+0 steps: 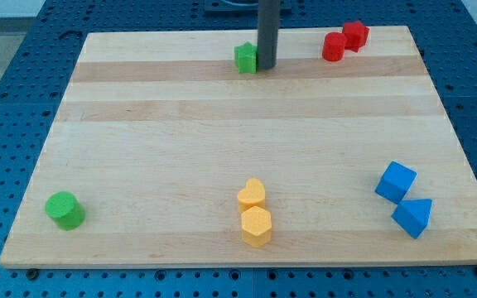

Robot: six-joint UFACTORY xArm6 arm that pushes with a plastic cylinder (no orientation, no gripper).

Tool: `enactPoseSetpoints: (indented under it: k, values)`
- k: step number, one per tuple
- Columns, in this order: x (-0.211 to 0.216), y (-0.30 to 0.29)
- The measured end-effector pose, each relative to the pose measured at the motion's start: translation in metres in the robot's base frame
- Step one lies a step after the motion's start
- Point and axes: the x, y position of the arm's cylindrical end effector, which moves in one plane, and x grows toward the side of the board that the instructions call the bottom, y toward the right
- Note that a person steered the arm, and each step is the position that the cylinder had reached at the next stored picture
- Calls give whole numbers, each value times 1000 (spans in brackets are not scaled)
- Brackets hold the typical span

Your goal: Push the green star to the top left

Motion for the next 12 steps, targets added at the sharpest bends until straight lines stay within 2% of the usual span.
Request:
enactPoseSetpoints:
  k: [2,4,6,8,12]
  values:
    - [-45,-48]
    - [-58,-107]
    - [-57,-74]
    - [-22,-62]
    - [-53,-205]
